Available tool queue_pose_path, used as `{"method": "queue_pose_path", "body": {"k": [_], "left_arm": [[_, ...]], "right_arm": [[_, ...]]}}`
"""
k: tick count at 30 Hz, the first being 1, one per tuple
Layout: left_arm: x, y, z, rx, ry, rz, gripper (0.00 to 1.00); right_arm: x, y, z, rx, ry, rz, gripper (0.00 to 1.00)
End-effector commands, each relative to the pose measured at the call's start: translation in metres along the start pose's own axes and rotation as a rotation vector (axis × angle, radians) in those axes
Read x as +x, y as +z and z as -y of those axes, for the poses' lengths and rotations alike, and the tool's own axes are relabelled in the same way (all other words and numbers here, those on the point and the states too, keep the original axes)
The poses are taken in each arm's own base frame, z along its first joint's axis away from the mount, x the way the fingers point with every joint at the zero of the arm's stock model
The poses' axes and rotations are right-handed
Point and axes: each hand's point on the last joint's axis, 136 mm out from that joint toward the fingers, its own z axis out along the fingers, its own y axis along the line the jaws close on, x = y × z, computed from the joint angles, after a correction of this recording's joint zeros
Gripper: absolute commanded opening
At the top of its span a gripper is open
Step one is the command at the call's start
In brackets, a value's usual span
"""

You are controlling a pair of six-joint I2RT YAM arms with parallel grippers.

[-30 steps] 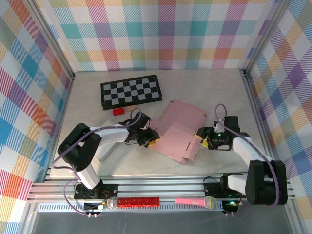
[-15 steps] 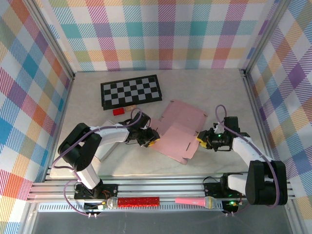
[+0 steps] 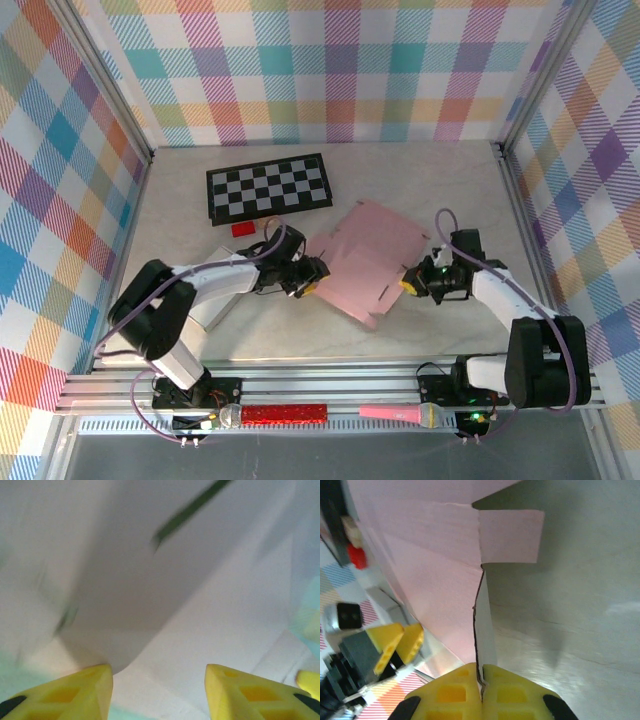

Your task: Fold the paper box

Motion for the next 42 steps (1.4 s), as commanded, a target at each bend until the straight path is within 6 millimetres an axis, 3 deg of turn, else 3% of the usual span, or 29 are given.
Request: {"method": "queue_pose_path", "body": {"k": [1,5,9,13,18,23,28,29,33,35,40,42], "left_arm": [[-0.019,-0.022,0.006,0.131,-0.175,0.085,0.54],[-0.033,-0.036,0.009,0.231,-0.298,0.157,0.61],[-0.055,-0.044,0.031,0.349,-0.348,0.247,0.65],[-0.072,-0.030,0.048,0.420,-0.385,0.253,0.67],[-0.094,-0.019,0.055,0.520,-0.426,0.285,0.65],[-0.106,-0.023,0.080,0.593,-0.357,0.314,0.46],[-0.111,-0.035,0.100,0.672,-0.319,0.358,0.02],[-0.111,-0.037,0.101,0.682,-0.330,0.370,0.00],[-0.112,-0.060,0.112,0.691,-0.370,0.507,0.00],[-0.112,-0.072,0.123,0.670,-0.371,0.571,0.00],[-0.117,-0.090,0.154,0.682,-0.400,0.668,0.00],[-0.117,-0.090,0.164,0.719,-0.428,0.679,0.00]], "right_arm": [[-0.011,-0.009,-0.025,-0.035,0.124,-0.001,0.00],[-0.020,-0.015,-0.044,-0.079,0.187,-0.012,0.00],[-0.026,-0.018,-0.059,-0.128,0.216,-0.035,0.00],[-0.029,-0.022,-0.066,-0.145,0.219,-0.053,0.00],[-0.030,-0.029,-0.069,-0.150,0.226,-0.062,0.00],[-0.030,-0.032,-0.067,-0.154,0.237,-0.075,0.00],[-0.034,-0.034,-0.068,-0.154,0.231,-0.046,0.00],[-0.036,-0.036,-0.070,-0.157,0.221,-0.027,0.02],[-0.031,-0.063,-0.078,-0.164,0.216,0.166,0.43],[-0.018,-0.080,-0.078,-0.160,0.246,0.304,0.56],[0.022,-0.097,-0.089,-0.226,0.312,0.544,0.63],[0.030,-0.095,-0.104,-0.271,0.302,0.576,0.64]]}}
